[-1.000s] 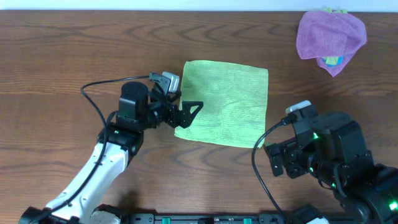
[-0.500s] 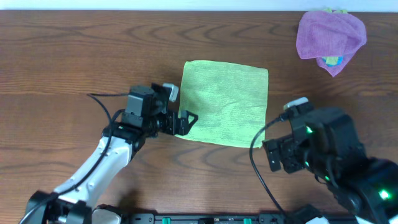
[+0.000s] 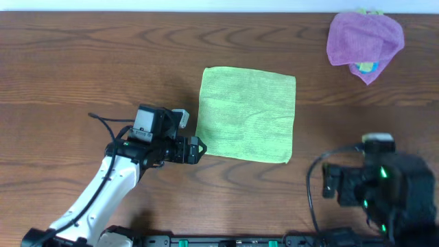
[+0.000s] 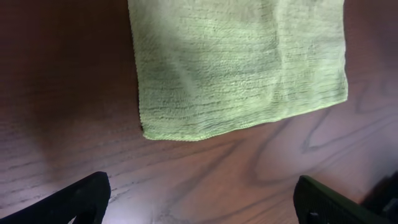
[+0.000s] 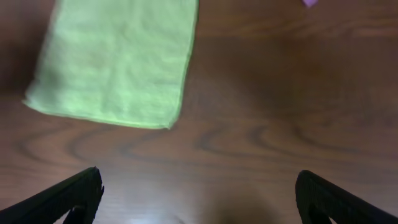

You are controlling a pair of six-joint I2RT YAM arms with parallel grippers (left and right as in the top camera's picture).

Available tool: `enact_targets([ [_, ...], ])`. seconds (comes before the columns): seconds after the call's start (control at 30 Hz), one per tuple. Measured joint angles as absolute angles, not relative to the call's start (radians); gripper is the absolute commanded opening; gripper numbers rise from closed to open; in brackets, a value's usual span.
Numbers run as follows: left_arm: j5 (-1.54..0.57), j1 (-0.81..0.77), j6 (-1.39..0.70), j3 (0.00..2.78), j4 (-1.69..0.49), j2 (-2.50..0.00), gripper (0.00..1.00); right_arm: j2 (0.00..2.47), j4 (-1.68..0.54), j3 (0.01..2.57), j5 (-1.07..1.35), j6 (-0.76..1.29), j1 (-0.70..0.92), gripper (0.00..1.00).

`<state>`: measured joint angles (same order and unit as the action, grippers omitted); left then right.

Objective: Fold the cloth
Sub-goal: 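Move both grippers to the towel's near left and right corners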

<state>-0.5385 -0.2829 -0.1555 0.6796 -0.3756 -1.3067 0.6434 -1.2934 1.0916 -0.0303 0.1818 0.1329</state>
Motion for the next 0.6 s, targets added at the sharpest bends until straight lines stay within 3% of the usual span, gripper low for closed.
enact_targets([
  [0.2, -0.536, -0.273, -0.155, 0.679, -0.380, -1.307, 0.95, 0.607, -1.139, 0.839, 0.196, 0.247, 0.049, 0.94],
  [0.6, -0.648, -0.196, -0.152, 0.667, -0.249, -1.453, 0.95, 0.623, -0.894, 0.529, 0.510, 0.311, -0.058, 0.92],
])
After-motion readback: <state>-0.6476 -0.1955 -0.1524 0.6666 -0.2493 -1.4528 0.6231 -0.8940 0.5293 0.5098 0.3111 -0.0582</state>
